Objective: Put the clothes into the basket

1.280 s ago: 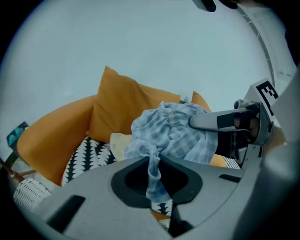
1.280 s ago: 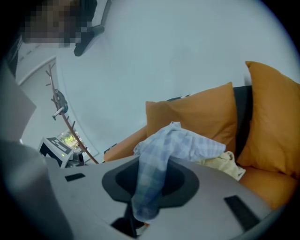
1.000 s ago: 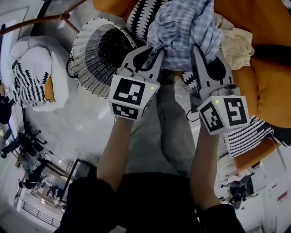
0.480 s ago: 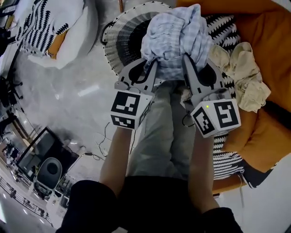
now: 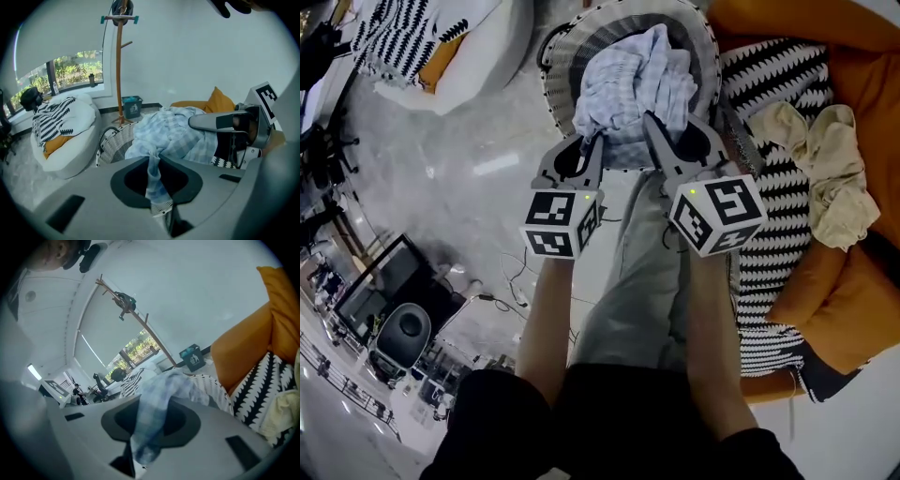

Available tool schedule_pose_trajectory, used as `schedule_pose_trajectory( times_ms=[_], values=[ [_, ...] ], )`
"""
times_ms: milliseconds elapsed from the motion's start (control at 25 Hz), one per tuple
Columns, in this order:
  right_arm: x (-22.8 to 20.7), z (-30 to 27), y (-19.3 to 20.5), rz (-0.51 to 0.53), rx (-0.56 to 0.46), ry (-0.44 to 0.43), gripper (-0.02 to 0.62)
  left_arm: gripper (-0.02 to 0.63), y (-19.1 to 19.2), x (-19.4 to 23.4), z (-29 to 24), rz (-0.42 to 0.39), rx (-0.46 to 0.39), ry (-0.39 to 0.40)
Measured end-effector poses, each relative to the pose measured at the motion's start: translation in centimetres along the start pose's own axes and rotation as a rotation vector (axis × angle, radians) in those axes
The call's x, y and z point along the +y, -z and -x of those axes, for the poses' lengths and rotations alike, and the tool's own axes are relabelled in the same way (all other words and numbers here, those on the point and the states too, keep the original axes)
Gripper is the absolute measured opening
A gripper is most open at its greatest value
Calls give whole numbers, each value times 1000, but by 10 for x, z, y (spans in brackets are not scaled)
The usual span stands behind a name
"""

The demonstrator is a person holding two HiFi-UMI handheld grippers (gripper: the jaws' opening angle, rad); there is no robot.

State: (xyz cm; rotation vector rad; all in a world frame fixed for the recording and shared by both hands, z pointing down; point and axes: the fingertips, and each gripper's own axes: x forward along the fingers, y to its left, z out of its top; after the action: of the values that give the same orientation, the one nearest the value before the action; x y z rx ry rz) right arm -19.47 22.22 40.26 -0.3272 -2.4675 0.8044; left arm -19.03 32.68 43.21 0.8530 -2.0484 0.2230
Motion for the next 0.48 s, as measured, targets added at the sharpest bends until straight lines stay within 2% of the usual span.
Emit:
schedule_pose_trajectory(
  times_ms=[40, 120, 160, 280, 480],
  values=[
    [-2, -4, 4, -15, 5, 1, 98, 40, 2, 3, -3, 17, -3, -9],
    [-6, -10, 12, -26, 57, 18, 204, 45, 2, 6, -8, 61, -3, -27],
    [-11, -11, 16, -24, 87, 37, 234, 70, 3, 7, -9, 79, 5, -36],
    [-28, 3, 23, -49, 101, 95, 233, 81, 5, 1, -13, 89, 27, -40],
    [-60, 36, 19, -148, 37, 161, 233, 81, 0, -33, -24, 26, 56, 27]
  ],
)
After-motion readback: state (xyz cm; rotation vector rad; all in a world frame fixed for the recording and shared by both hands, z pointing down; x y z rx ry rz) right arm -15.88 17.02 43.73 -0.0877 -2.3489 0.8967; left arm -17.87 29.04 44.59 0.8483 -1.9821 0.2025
